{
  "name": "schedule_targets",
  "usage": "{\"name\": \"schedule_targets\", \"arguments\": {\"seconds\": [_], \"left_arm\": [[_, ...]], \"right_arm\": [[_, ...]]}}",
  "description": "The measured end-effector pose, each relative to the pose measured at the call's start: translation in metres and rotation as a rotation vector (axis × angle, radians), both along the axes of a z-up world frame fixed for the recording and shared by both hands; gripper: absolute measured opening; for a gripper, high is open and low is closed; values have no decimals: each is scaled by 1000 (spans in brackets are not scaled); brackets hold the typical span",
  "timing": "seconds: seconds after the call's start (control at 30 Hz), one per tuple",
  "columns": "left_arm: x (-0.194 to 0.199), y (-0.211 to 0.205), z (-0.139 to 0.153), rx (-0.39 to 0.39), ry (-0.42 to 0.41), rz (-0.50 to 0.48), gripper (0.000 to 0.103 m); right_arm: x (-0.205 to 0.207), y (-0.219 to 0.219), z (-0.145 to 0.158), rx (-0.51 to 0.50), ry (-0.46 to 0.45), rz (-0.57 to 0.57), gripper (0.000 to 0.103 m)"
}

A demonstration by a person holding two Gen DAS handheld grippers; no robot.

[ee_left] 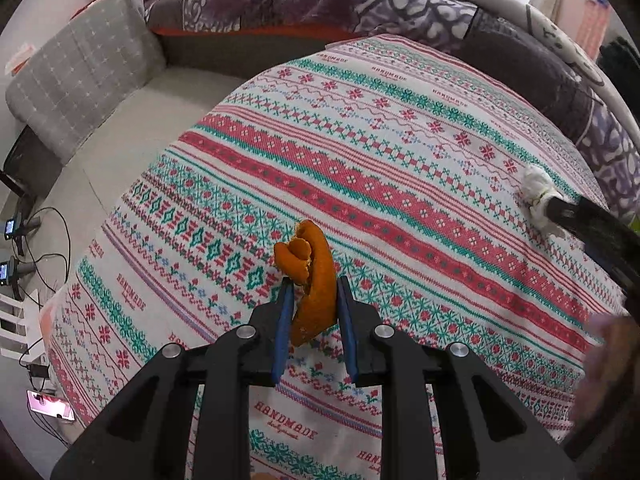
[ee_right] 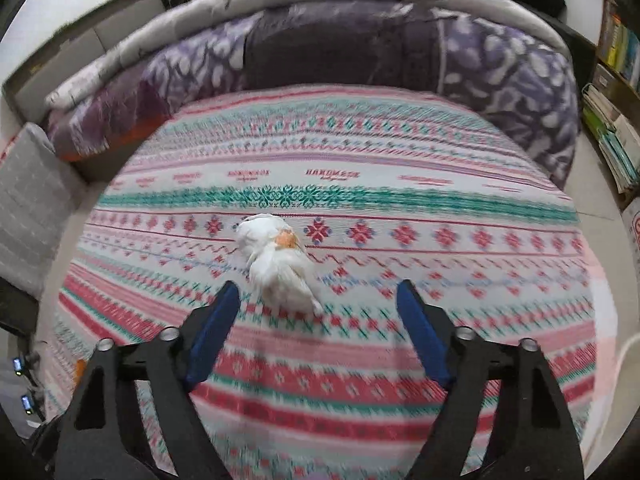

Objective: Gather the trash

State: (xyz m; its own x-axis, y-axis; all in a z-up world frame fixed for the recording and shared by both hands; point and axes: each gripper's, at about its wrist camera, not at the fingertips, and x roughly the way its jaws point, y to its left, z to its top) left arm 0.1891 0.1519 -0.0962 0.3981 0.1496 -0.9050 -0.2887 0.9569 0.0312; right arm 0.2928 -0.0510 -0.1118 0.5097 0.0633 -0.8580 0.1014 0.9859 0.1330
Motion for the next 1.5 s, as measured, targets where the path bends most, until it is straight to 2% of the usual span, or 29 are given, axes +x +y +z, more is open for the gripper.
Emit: {"name": "schedule_targets", "arguments": {"seconds": [0.07, 0.1, 0.17, 0.37, 0.8, 1.07, 1.33, 1.5], "left_arm": [[1, -2, -1, 11, -1, -8, 22], [3, -2, -2, 13, 1, -13, 22], [6, -1, -6, 14, 8, -16, 22], [1, 2, -4, 5, 2, -4, 22], [-35, -26, 51, 5, -117, -106, 22], [-62, -54, 78, 28, -182, -205, 22], [-80, -84, 80, 13, -185, -295, 22], [-84, -98, 80, 29, -196, -325, 22]], "right_arm": [[11, 5, -7, -8, 12, 6, 62], [14, 8, -9, -14, 17, 16, 54], [15, 15, -8, 2, 17, 60, 28], [-10, 15, 11, 10, -7, 51, 27], [-116, -19, 74, 6, -69, 0, 27], [-162, -49, 84, 42, -83, -37, 27], [-191, -90, 72, 123, -71, -125, 27], [-198, -104, 79, 92, -116, -137, 28]]}}
